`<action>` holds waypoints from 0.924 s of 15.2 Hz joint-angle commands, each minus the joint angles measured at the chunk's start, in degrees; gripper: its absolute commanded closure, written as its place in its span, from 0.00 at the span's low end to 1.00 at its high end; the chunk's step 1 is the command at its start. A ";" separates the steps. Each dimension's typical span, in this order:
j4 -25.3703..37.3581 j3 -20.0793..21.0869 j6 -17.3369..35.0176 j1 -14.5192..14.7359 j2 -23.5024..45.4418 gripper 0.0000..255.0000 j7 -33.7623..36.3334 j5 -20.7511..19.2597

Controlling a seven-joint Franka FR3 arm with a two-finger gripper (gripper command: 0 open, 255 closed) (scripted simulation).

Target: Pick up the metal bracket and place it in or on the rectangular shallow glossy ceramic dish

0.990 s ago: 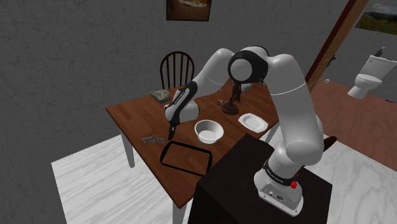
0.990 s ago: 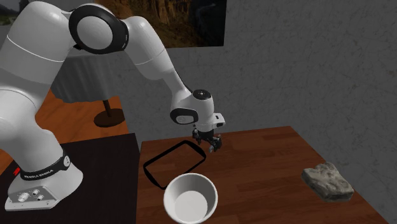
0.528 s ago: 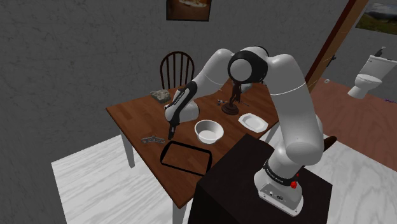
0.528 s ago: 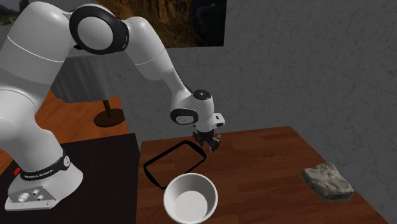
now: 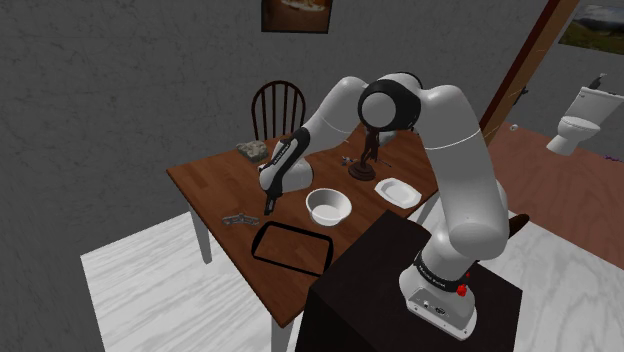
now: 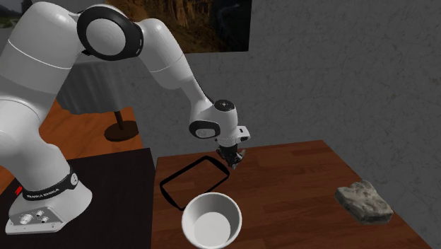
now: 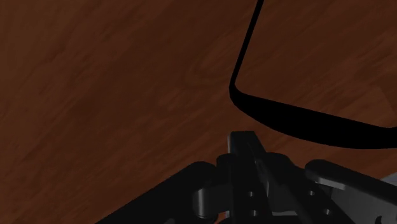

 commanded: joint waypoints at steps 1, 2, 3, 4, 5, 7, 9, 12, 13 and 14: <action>0.00 0.00 0.00 0.00 0.00 1.00 0.00 0.00; 0.00 0.00 0.00 0.00 0.00 0.00 0.00 0.00; 2.77 -0.13 -1.83 0.47 1.36 0.00 0.57 -0.44; 5.62 -0.22 -3.68 0.89 2.78 0.00 1.12 -0.85; 8.56 -0.27 -5.55 1.28 4.25 0.00 1.68 -1.27; 14.72 -0.28 -9.37 1.96 7.38 0.00 2.76 -2.07; 21.37 -0.19 -13.35 2.56 10.79 0.00 3.85 -2.84; 23.37 -0.05 -13.39 2.72 12.80 0.00 4.01 -2.91; 23.94 0.01 -13.16 2.77 13.58 0.00 4.02 -2.89; 24.53 0.07 -12.95 2.82 14.37 0.00 4.04 -2.88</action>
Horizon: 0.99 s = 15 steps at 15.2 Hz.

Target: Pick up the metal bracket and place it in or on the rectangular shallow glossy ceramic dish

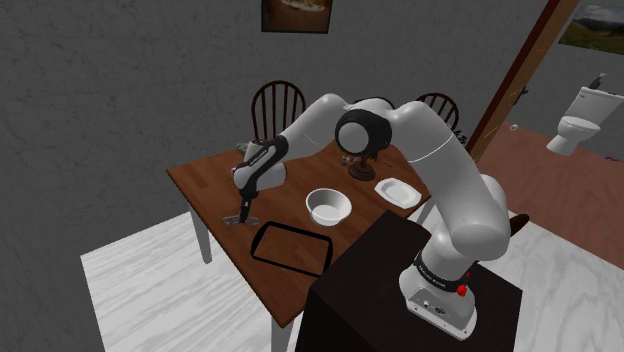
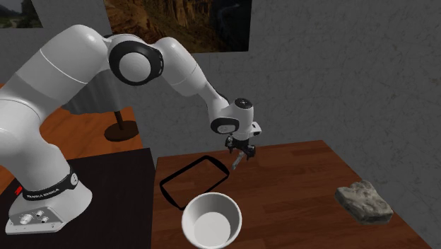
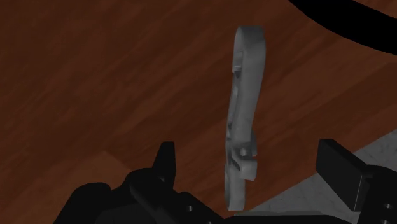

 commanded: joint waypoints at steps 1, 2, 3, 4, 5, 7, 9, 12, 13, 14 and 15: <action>1.21 0.15 0.46 0.09 1.66 0.00 0.00 0.04; 1.84 0.20 0.66 0.14 2.46 0.00 0.03 0.04; 2.86 0.28 0.94 0.23 3.74 0.00 0.08 0.04; 2.83 0.28 0.96 0.23 3.73 0.00 0.07 0.05; 2.85 0.28 0.94 0.23 3.74 0.00 0.07 0.05; 2.85 0.28 0.94 0.23 3.74 0.00 0.07 0.05; 2.86 0.28 0.94 0.23 3.74 0.00 0.07 0.05; 2.84 0.28 0.94 0.23 3.73 1.00 0.07 0.05; 2.84 0.28 0.94 0.23 3.73 1.00 0.07 0.05; 2.84 0.28 0.94 0.23 3.73 1.00 0.07 0.05; 2.84 0.28 0.94 0.23 3.73 1.00 0.07 0.05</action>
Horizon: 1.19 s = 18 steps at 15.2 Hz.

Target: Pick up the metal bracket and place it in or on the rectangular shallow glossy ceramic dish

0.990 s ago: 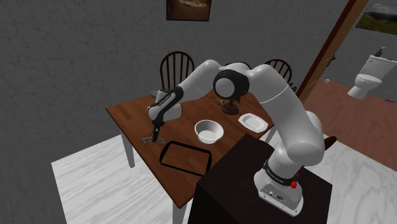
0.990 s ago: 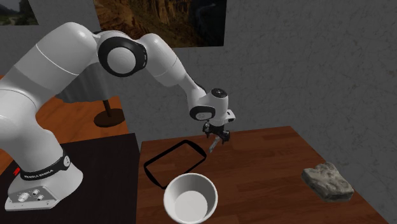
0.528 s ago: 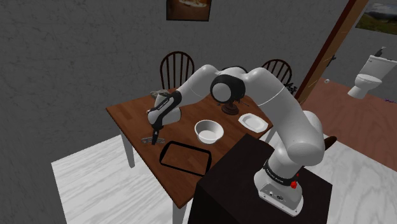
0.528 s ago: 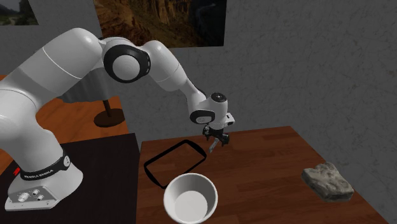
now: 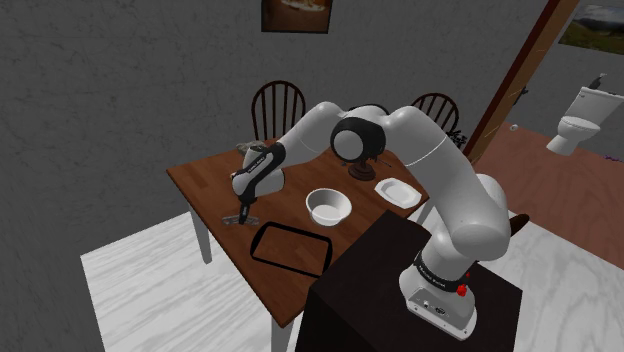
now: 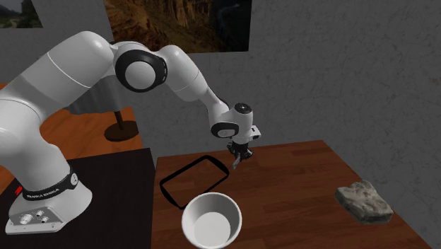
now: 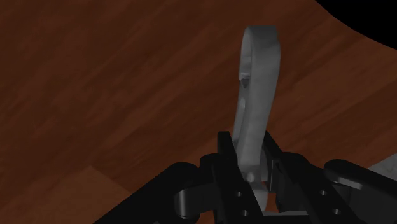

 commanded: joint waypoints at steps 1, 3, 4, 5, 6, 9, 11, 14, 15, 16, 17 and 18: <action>0.00 -0.01 0.00 0.00 0.01 1.00 0.00 0.00; -0.01 -0.01 0.00 -0.01 0.01 1.00 0.00 0.00; -0.01 -0.01 0.00 -0.01 0.01 1.00 0.00 0.00; -0.01 -0.01 0.00 -0.01 0.01 1.00 0.00 0.00; 0.01 -0.01 0.01 -0.01 0.02 1.00 0.00 0.00; -1.43 -0.24 -0.78 0.14 -2.20 1.00 0.29 -0.08; -2.28 -0.41 -1.37 0.24 -3.63 1.00 0.50 -0.16; -3.47 -0.68 -2.29 0.41 -5.75 1.00 0.85 -0.30; -3.84 -0.77 -2.61 0.46 -6.44 1.00 0.97 -0.36; -4.19 -0.87 -2.95 0.52 -7.13 1.00 1.09 -0.41; -4.53 -0.96 -3.29 0.58 -7.81 1.00 1.21 -0.47; -4.86 -1.06 -3.63 0.64 -8.48 1.00 1.34 -0.54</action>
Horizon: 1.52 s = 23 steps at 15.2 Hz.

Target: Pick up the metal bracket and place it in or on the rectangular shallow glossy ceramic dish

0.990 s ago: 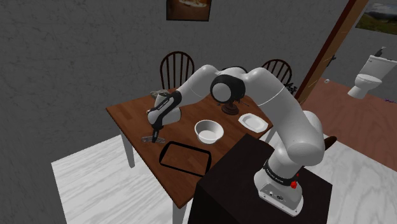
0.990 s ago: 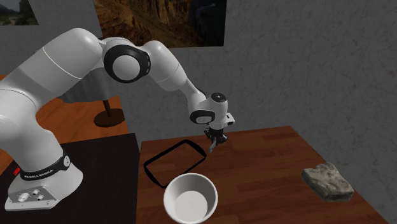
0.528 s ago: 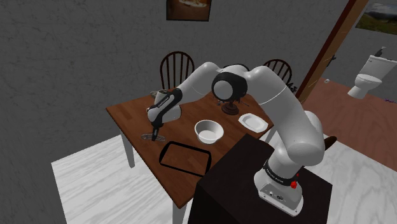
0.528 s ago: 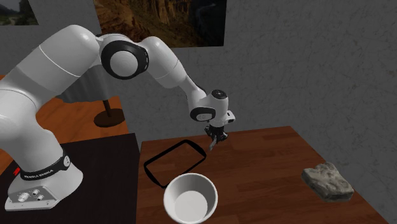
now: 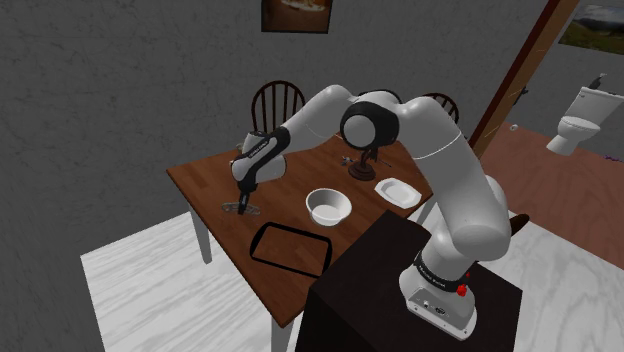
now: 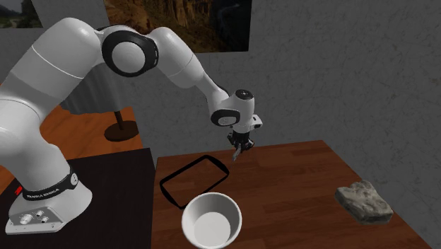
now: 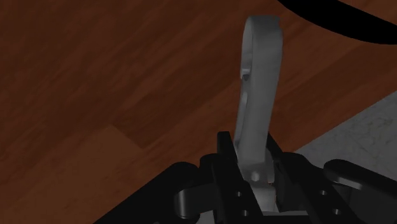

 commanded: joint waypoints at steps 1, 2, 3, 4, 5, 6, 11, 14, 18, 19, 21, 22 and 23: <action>-0.77 -0.16 -0.60 0.11 -1.36 1.00 0.22 -0.10; -1.07 -0.26 -0.97 0.17 -2.03 1.00 0.35 -0.17; -1.36 -0.36 -1.33 0.23 -2.68 1.00 0.49 -0.25; -1.63 -0.46 -1.71 0.29 -3.33 1.00 0.62 -0.33; -1.89 -0.56 -2.10 0.35 -3.98 1.00 0.77 -0.41; -1.96 -0.58 -2.19 0.36 -4.14 1.00 0.80 -0.43; -18.36 1.38 5.25 -1.26 -12.91 1.00 -3.18 2.35; -27.01 2.99 9.17 -2.72 -17.53 1.00 -5.82 4.42; -37.56 5.95 13.91 -5.46 -23.16 1.00 -9.88 7.91; -40.05 6.88 15.02 -6.32 -24.49 1.00 -11.04 8.97; -44.86 9.03 17.15 -8.30 -27.06 1.00 -13.62 11.43; -47.19 10.29 18.17 -9.45 -28.31 1.00 -15.06 12.85; -49.45 11.65 19.15 -10.67 -29.52 1.00 -16.64 14.47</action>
